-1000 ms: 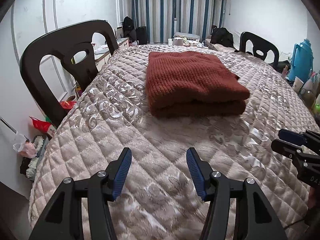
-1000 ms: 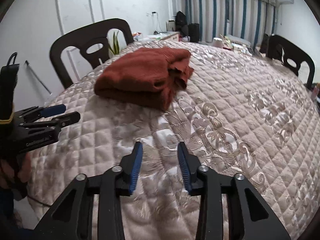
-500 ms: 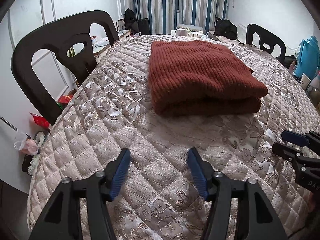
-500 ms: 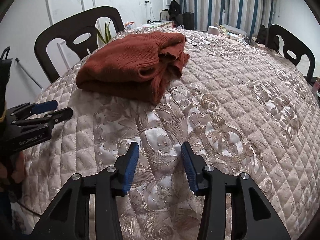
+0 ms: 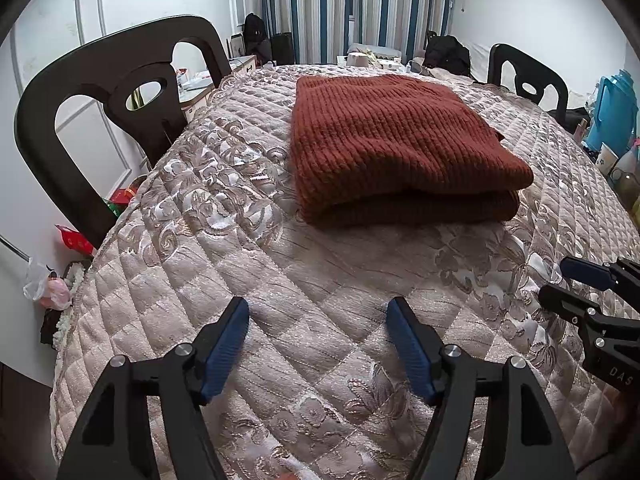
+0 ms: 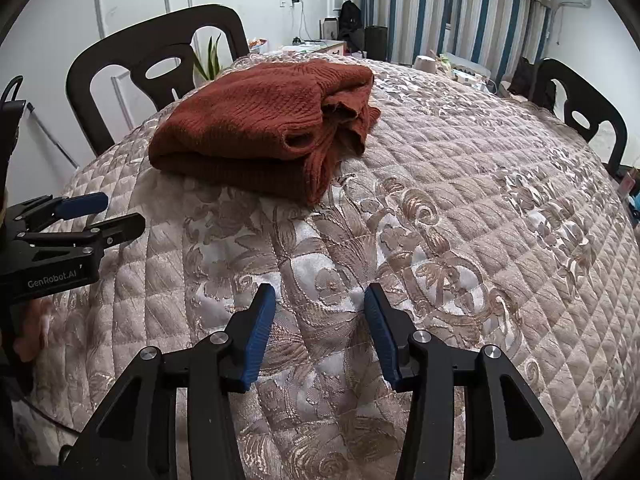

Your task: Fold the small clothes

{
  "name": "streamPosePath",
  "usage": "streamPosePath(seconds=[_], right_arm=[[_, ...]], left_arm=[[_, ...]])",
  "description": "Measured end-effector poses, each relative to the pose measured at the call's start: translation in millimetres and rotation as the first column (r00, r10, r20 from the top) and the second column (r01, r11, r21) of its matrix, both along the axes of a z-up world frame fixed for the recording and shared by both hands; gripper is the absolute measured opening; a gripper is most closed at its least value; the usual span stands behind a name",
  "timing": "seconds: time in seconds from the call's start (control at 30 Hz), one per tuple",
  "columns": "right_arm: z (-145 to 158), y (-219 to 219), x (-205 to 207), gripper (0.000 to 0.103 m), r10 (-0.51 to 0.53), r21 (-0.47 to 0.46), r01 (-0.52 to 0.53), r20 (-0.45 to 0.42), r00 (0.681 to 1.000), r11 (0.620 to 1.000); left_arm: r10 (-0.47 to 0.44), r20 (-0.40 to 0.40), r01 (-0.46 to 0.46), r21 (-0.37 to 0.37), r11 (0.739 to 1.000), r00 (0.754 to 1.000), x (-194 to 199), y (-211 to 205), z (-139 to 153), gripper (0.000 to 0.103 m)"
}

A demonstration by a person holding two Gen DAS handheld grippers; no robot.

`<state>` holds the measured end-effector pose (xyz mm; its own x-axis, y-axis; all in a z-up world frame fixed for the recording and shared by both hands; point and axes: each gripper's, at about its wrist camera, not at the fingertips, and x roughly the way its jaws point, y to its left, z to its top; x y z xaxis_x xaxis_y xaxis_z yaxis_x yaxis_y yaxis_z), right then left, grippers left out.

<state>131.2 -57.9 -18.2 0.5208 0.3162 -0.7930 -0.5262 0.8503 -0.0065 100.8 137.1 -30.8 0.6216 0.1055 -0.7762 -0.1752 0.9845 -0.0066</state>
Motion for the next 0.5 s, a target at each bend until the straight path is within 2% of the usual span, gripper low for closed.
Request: streamPosePath(seconds=[0.5], right_arm=[[0.2,-0.5,0.3,0.048,0.001,0.004,-0.001,-0.003,1.000,1.000]], left_arm=[[0.001,-0.003,-0.001,0.003,1.000,1.000,0.9,-1.2,-1.6,0.078]])
